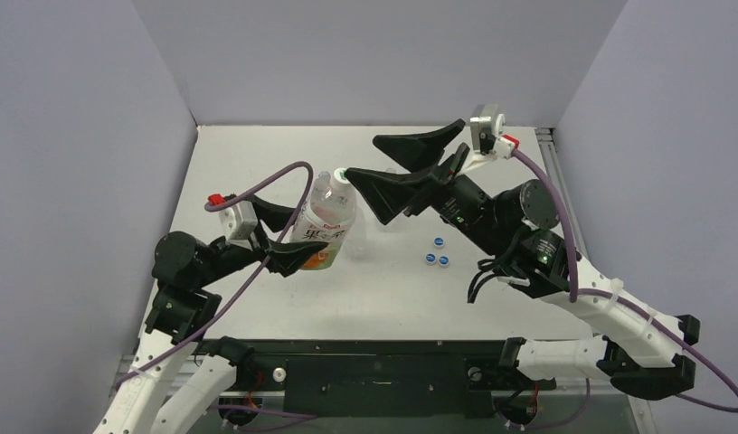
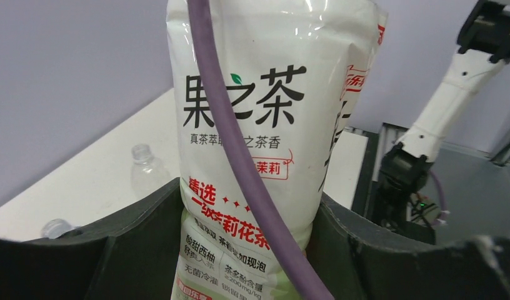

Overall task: Unscrew the bottle caps
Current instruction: Unscrew the bottle cap from the plastic bottle.

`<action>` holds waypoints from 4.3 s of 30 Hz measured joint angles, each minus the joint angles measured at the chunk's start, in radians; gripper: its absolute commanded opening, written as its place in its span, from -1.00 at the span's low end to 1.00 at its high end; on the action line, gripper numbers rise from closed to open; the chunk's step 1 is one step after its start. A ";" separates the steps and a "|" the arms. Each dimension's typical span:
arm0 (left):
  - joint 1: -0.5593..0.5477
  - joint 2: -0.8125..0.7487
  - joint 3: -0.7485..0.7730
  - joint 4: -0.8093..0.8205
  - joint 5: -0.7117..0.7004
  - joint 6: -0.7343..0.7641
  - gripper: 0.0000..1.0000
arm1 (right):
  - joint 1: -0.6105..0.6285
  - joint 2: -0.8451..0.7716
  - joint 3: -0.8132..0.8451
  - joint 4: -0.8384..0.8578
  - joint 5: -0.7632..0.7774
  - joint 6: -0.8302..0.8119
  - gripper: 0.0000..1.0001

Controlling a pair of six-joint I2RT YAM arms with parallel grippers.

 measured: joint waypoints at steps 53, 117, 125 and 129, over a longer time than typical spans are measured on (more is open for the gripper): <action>0.000 -0.023 -0.034 -0.061 -0.225 0.247 -1.00 | 0.161 0.247 0.227 -0.286 0.446 -0.019 -0.77; -0.006 0.011 -0.006 -0.070 -0.156 0.121 -1.00 | 0.031 0.088 0.106 -0.151 -0.023 -0.013 0.42; -0.005 0.002 -0.007 -0.069 -0.238 0.179 -1.00 | 0.104 0.162 0.158 -0.242 0.332 -0.048 0.05; -0.005 -0.002 -0.009 -0.070 -0.254 0.182 -1.00 | 0.104 0.182 0.157 -0.249 0.385 -0.044 -0.04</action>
